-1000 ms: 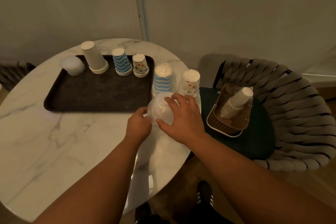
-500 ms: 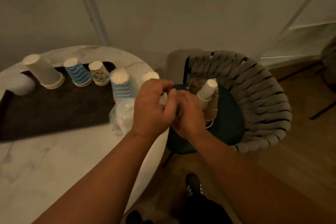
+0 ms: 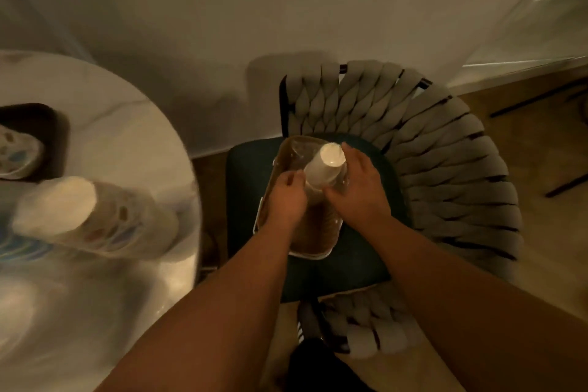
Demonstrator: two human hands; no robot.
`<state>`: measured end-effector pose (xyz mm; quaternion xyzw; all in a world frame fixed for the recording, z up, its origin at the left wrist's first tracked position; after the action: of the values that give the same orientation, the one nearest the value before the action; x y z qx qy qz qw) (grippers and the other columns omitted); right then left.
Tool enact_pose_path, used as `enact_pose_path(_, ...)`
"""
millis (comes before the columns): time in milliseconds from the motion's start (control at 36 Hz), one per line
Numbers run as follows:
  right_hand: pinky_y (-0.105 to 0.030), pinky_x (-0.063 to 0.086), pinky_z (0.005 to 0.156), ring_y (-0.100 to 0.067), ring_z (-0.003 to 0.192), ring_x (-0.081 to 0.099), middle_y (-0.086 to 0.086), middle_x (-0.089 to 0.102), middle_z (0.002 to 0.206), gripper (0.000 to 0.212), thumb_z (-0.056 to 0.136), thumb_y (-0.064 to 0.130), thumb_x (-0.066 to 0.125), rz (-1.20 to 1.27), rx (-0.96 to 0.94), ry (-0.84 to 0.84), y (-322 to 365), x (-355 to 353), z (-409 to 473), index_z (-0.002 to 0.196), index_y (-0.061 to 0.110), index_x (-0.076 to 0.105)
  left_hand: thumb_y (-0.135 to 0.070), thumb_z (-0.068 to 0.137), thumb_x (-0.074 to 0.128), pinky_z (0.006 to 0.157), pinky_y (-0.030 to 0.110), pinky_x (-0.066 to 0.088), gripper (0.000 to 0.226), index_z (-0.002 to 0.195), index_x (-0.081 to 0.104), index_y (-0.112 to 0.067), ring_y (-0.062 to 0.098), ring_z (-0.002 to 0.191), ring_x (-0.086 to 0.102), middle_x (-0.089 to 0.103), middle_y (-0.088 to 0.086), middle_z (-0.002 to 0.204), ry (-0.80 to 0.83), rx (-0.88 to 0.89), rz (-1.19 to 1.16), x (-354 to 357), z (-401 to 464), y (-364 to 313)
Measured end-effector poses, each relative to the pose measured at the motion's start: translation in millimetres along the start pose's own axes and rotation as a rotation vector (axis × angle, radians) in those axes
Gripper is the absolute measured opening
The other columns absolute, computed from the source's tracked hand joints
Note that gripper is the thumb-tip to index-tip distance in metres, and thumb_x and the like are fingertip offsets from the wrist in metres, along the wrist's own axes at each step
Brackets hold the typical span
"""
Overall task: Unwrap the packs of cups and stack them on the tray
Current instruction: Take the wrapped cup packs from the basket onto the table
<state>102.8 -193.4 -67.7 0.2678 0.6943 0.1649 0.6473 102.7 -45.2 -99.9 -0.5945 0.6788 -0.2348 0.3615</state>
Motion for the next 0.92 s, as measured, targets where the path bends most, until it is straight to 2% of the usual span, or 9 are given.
enact_pose_path(56,-0.045,0.022,0.118,-0.026,0.145,0.019,-0.006,0.022,0.159,0.092,0.080,0.047,0.067,-0.004,-0.022,-0.007,-8.6,7.1,16.1,0.153,0.030,0.014,-0.046,0.102,0.036,0.112,0.050,0.032,0.042,0.143,0.041,-0.036,0.025,0.133,0.042,0.043,0.002,0.146,-0.024,0.128,0.007,8.7,20.6,-13.3)
enact_pose_path(139,-0.043,0.020,0.118,-0.025,0.144,0.019,-0.007,0.024,0.158,0.089,0.080,0.043,0.072,0.021,-0.099,-0.035,-14.2,13.4,29.5,0.152,0.028,0.021,-0.042,0.103,0.038,0.111,0.044,0.037,0.038,0.136,0.053,-0.031,0.019,0.128,0.048,0.051,0.000,0.141,0.056,0.197,-0.068,26.8,49.6,-20.2)
enact_pose_path(250,-0.046,0.031,0.114,-0.027,0.140,0.028,-0.003,0.033,0.154,0.067,0.083,0.044,0.069,0.013,-0.122,-0.005,-26.4,31.9,43.0,0.143,0.026,0.043,-0.044,0.102,0.039,0.101,0.045,0.048,0.038,0.121,0.065,-0.025,0.021,0.111,0.062,0.067,0.004,0.119,0.172,-0.015,-0.334,48.4,81.4,4.4)
enact_pose_path(389,-0.040,0.043,0.105,-0.023,0.130,0.040,-0.006,0.043,0.143,0.049,0.089,0.035,0.064,0.115,-0.119,-0.052,-36.1,40.8,50.9,0.134,0.021,0.050,-0.071,0.080,0.053,0.102,0.055,0.045,0.064,0.128,0.062,-0.028,0.033,0.115,0.063,0.065,0.011,0.127,0.189,-0.236,-0.490,76.0,117.3,58.3)
enact_pose_path(500,-0.031,0.038,0.104,-0.022,0.132,0.038,-0.005,0.046,0.139,0.044,0.088,0.031,0.068,0.146,-0.110,-0.076,-41.9,42.0,51.2,0.128,0.021,0.053,-0.065,0.090,0.043,0.099,0.051,0.049,0.061,0.131,0.059,-0.023,0.031,0.110,0.067,0.069,0.011,0.120,0.136,-0.262,-0.520,81.2,129.7,67.0)
enact_pose_path(611,-0.028,0.038,0.103,-0.021,0.133,0.038,-0.007,0.046,0.138,0.044,0.086,0.027,0.070,0.205,-0.075,-0.083,-46.4,43.0,53.2,0.126,0.017,0.053,-0.063,0.078,0.058,0.098,0.051,0.050,0.060,0.118,0.067,-0.021,0.032,0.102,0.069,0.074,0.009,0.108,0.063,-0.306,-0.512,84.2,148.4,72.4)
enact_pose_path(778,-0.015,0.037,0.094,-0.017,0.124,0.045,-0.007,0.048,0.134,0.044,0.088,0.030,0.068,0.239,-0.002,-0.108,-51.7,39.3,59.4,0.125,0.015,0.051,-0.055,0.075,0.064,0.083,0.051,0.058,0.051,0.106,0.073,-0.015,0.032,0.085,0.073,0.076,0.009,0.093,0.001,-0.423,-0.537,90.1,154.4,68.8)
enact_pose_path(861,-0.002,0.029,0.087,-0.014,0.124,0.043,-0.005,0.047,0.134,0.043,0.088,0.032,0.067,0.229,0.008,-0.098,-52.4,37.2,63.3,0.125,0.016,0.051,-0.052,0.076,0.064,0.083,0.053,0.057,0.049,0.106,0.072,-0.014,0.034,0.085,0.073,0.076,0.011,0.093,0.010,-0.445,-0.571,93.2,154.6,66.0)
enact_pose_path(917,-0.003,0.029,0.088,-0.014,0.124,0.043,-0.005,0.047,0.133,0.043,0.088,0.032,0.068,0.231,0.011,-0.086,-51.8,36.3,64.0,0.125,0.016,0.051,-0.050,0.080,0.062,0.085,0.052,0.056,0.046,0.107,0.071,-0.014,0.034,0.089,0.072,0.076,0.012,0.096,0.037,-0.463,-0.592,93.6,151.9,63.3)
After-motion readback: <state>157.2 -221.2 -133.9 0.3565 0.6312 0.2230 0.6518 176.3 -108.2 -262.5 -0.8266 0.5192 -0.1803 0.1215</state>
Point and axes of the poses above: each hand's wrist, its own z-axis towards the middle knuckle, its own x-axis out of the palm, y = z × x, the point moved 5 cm from there along z, towards the middle knuckle
